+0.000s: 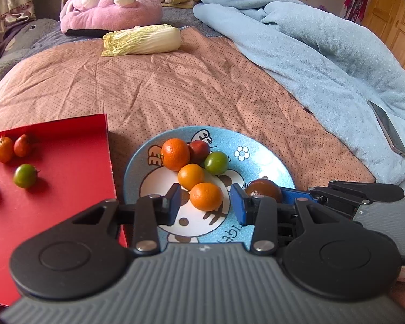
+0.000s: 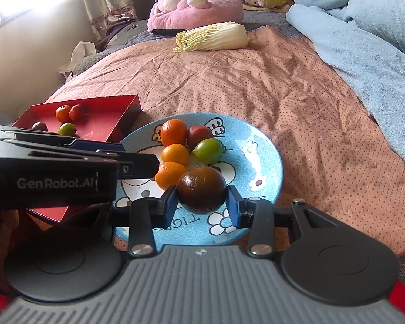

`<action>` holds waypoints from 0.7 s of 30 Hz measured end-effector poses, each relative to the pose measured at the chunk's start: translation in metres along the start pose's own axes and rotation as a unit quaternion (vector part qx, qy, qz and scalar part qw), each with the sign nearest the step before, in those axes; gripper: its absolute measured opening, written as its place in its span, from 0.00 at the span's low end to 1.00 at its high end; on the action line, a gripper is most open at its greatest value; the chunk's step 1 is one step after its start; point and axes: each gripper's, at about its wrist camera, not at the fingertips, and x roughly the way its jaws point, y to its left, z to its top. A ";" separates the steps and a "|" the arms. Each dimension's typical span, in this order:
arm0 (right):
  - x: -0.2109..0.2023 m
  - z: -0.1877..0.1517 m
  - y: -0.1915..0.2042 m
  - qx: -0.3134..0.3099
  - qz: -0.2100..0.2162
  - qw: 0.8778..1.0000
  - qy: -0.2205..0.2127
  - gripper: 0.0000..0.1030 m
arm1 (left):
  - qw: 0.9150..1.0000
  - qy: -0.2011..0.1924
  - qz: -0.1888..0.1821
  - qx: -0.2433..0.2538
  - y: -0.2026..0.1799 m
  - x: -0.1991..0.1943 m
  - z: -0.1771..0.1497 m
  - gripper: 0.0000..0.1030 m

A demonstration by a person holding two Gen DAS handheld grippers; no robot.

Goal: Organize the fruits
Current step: 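Lower both fruits onto the blue plate and open both grippers, then move both open grippers back over the red tray toward the dark tomato and lime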

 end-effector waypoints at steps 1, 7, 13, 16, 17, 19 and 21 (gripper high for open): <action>0.001 0.000 0.001 0.000 0.000 1.000 0.000 0.44 | 1.000 -0.002 0.001 -0.001 0.001 -0.001 0.000 0.41; 0.001 0.004 0.006 -0.005 -0.010 1.000 -0.008 0.47 | 1.000 -0.005 0.006 -0.008 0.010 -0.006 -0.002 0.41; -0.004 0.010 0.011 -0.010 -0.012 1.000 -0.024 0.66 | 1.000 -0.008 0.008 -0.014 0.017 -0.010 -0.002 0.41; -0.005 0.012 0.014 -0.013 -0.010 1.000 -0.025 0.70 | 1.000 -0.011 0.011 -0.017 0.021 -0.012 -0.001 0.41; -0.005 0.013 0.016 -0.014 -0.009 1.000 -0.026 0.72 | 1.000 -0.012 0.013 -0.018 0.022 -0.013 -0.002 0.41; -0.006 0.015 0.018 -0.017 -0.008 0.999 -0.027 0.75 | 1.000 -0.015 0.015 -0.021 0.026 -0.016 -0.002 0.42; -0.006 0.017 0.022 -0.021 -0.006 0.999 -0.029 0.75 | 0.999 -0.017 0.018 -0.025 0.030 -0.018 -0.002 0.42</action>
